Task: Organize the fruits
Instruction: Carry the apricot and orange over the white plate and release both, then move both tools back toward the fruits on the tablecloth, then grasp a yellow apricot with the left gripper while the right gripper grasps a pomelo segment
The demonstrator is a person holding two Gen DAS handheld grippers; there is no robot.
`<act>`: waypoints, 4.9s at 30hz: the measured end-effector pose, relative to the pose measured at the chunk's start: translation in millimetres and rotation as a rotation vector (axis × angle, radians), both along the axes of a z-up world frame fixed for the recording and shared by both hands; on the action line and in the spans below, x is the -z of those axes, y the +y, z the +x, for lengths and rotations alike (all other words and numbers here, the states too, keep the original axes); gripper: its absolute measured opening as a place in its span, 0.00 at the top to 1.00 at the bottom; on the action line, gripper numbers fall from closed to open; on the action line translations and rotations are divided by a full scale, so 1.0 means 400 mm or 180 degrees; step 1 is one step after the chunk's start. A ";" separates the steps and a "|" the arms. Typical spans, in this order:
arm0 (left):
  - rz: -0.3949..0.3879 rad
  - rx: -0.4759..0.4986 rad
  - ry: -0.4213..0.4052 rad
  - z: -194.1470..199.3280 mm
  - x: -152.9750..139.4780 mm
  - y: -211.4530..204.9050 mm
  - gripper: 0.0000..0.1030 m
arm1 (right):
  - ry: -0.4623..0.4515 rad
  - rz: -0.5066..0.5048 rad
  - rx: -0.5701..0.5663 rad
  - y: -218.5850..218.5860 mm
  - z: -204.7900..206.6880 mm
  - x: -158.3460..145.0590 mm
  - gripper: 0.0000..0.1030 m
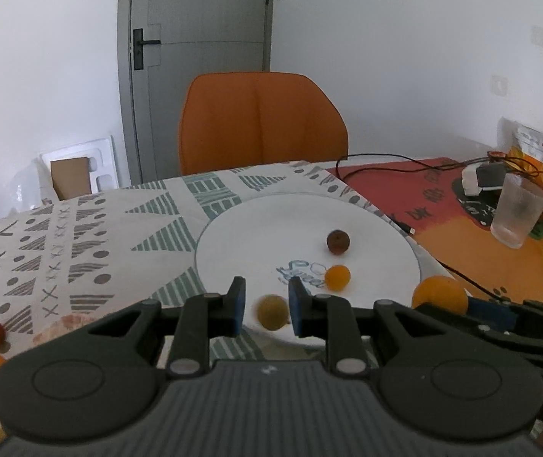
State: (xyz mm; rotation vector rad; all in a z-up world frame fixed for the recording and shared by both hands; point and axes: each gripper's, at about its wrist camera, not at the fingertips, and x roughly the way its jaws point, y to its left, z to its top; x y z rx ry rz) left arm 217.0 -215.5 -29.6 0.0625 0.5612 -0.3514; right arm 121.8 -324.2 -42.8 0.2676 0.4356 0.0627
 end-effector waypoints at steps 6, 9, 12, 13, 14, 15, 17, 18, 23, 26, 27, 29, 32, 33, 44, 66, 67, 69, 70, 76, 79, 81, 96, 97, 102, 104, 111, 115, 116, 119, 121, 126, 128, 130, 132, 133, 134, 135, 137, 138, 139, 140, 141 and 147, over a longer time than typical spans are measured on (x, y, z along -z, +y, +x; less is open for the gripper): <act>-0.0007 -0.0053 -0.0002 -0.006 -0.010 0.021 0.75 | -0.0007 -0.0013 -0.0030 0.012 0.010 -0.004 0.66; -0.0012 -0.0122 0.0017 -0.012 -0.015 0.047 0.74 | -0.0002 -0.0009 -0.0048 0.019 0.020 -0.005 0.66; 0.0005 -0.0238 0.0022 -0.022 -0.018 0.082 0.69 | -0.0001 -0.0016 -0.0073 0.028 0.032 -0.008 0.66; 0.0006 -0.0286 0.0025 -0.025 -0.019 0.097 0.64 | -0.0002 -0.0027 -0.0083 0.033 0.037 -0.009 0.66; -0.0001 -0.0340 0.0028 -0.029 -0.020 0.112 0.62 | -0.0006 -0.0035 -0.0092 0.037 0.041 -0.012 0.66; -0.0017 -0.0388 0.0028 -0.033 -0.021 0.126 0.58 | -0.0007 -0.0045 -0.0102 0.042 0.045 -0.014 0.66; -0.0049 -0.0471 0.0023 -0.041 -0.023 0.155 0.52 | 0.0012 -0.0074 -0.0106 0.054 0.055 -0.015 0.65; -0.0058 -0.0513 0.0020 -0.045 -0.024 0.169 0.49 | 0.0029 -0.0097 -0.0094 0.061 0.061 -0.015 0.64; -0.0169 -0.0755 -0.0006 -0.069 -0.037 0.249 0.32 | 0.0039 -0.0149 -0.0072 0.092 0.063 -0.012 0.45; -0.0245 -0.0903 -0.0055 -0.087 -0.042 0.299 0.19 | 0.0034 -0.0180 -0.0133 0.121 0.059 -0.012 0.40; -0.0270 -0.0947 -0.0061 -0.091 -0.043 0.310 0.17 | 0.0034 -0.0192 -0.0165 0.134 0.058 -0.013 0.39; -0.0320 -0.1037 -0.0047 -0.099 -0.043 0.341 0.15 | 0.0025 -0.0204 -0.0218 0.155 0.056 -0.016 0.34; -0.0357 -0.1135 -0.0036 -0.111 -0.041 0.379 0.15 | 0.0024 -0.0231 -0.0317 0.189 0.055 -0.019 0.33; -0.0361 -0.1175 -0.0037 -0.116 -0.041 0.393 0.15 | 0.0025 -0.0242 -0.0342 0.200 0.056 -0.020 0.32; -0.0406 -0.1446 -0.0038 -0.161 -0.031 0.495 0.15 | 0.0029 -0.0285 -0.0500 0.283 0.067 -0.019 0.15; -0.0447 -0.1535 0.0106 -0.198 0.053 0.496 0.18 | 0.0128 -0.0407 -0.0941 0.342 0.092 0.002 0.03; -0.0465 -0.1522 0.0130 -0.196 0.058 0.493 0.20 | 0.0133 -0.0414 -0.0939 0.342 0.094 0.004 0.04; -0.0447 -0.1503 0.0157 -0.192 0.068 0.483 0.25 | 0.0153 -0.0415 -0.0947 0.342 0.100 0.007 0.06; -0.0433 -0.1482 0.0175 -0.188 0.074 0.480 0.30 | 0.0159 -0.0417 -0.0961 0.343 0.103 0.008 0.08; -0.0425 -0.1433 0.0400 -0.164 0.115 0.471 0.73 | 0.0166 -0.0462 -0.1034 0.358 0.113 0.006 0.11; -0.0362 -0.1443 0.0345 -0.164 0.115 0.471 0.76 | 0.0196 -0.0467 -0.1073 0.369 0.121 0.012 0.11; -0.0373 -0.1452 0.0342 -0.165 0.112 0.477 0.77 | 0.0225 -0.0470 -0.1112 0.376 0.127 0.017 0.13; -0.0433 -0.1743 0.0212 -0.185 0.079 0.562 0.77 | 0.0407 -0.0466 -0.1425 0.428 0.206 0.037 0.21; -0.0443 -0.1764 0.0212 -0.185 0.079 0.566 0.77 | 0.0406 -0.0473 -0.1457 0.434 0.213 0.038 0.21; -0.0480 -0.1827 0.0212 -0.181 0.081 0.588 0.77 | 0.0455 -0.0469 -0.1547 0.449 0.244 0.048 0.28; -0.0477 -0.1844 0.0198 -0.179 0.079 0.593 0.77 | 0.0465 -0.0469 -0.1569 0.452 0.251 0.049 0.30; -0.0476 -0.1919 0.0209 -0.172 0.077 0.613 0.77 | 0.0484 -0.0546 -0.1692 0.481 0.262 0.056 0.38; -0.0484 -0.1926 0.0214 -0.175 0.080 0.617 0.77 | 0.0487 -0.0584 -0.1761 0.491 0.242 0.054 0.42; -0.0482 -0.1924 0.0216 -0.177 0.079 0.617 0.77 | 0.0494 -0.0589 -0.1767 0.492 0.235 0.054 0.43; -0.0496 -0.1904 0.0206 -0.186 0.076 0.615 0.77 | 0.0524 -0.0581 -0.1797 0.493 0.212 0.052 0.44; -0.0508 -0.1901 0.0218 -0.188 0.077 0.619 0.77 | 0.0543 -0.0561 -0.1845 0.495 0.193 0.050 0.44; -0.0524 -0.1829 0.0256 -0.190 0.072 0.628 0.77 | 0.0539 -0.0579 -0.1694 0.493 0.169 0.047 0.44; -0.0527 -0.1779 0.0257 -0.186 0.070 0.628 0.77 | 0.0550 -0.0559 -0.1605 0.489 0.175 0.048 0.44; -0.0541 -0.1746 0.0259 -0.180 0.069 0.629 0.77 | 0.0582 -0.0580 -0.1541 0.494 0.188 0.054 0.44; -0.0556 -0.1732 0.0246 -0.179 0.069 0.634 0.77 | 0.0559 -0.0653 -0.1528 0.506 0.195 0.057 0.44; -0.0558 -0.1734 0.0244 -0.177 0.069 0.636 0.77 | 0.0544 -0.0693 -0.1535 0.515 0.199 0.059 0.44; -0.0560 -0.1737 0.0245 -0.176 0.069 0.638 0.77 | 0.0534 -0.0725 -0.1547 0.522 0.203 0.061 0.44; -0.0562 -0.1741 0.0253 -0.175 0.070 0.640 0.77 | 0.0519 -0.0765 -0.1554 0.529 0.207 0.063 0.44; -0.0561 -0.1741 0.0266 -0.173 0.071 0.642 0.76 | 0.0504 -0.0809 -0.1557 0.540 0.217 0.064 0.44; -0.0559 -0.1739 0.0264 -0.174 0.070 0.644 0.77 | 0.0505 -0.0814 -0.1555 0.546 0.224 0.063 0.44; -0.0559 -0.1740 0.0259 -0.175 0.069 0.646 0.77 | 0.0504 -0.0831 -0.1558 0.552 0.229 0.064 0.43; -0.0561 -0.1746 0.0258 -0.176 0.069 0.647 0.77 | 0.0500 -0.0861 -0.1570 0.557 0.233 0.064 0.43; -0.0564 -0.1750 0.0260 -0.177 0.070 0.649 0.77 | 0.0488 -0.0903 -0.1580 0.564 0.236 0.066 0.43; -0.0570 -0.1727 0.0293 -0.170 0.073 0.645 0.77 | 0.0449 -0.1058 -0.1572 0.580 0.224 0.068 0.54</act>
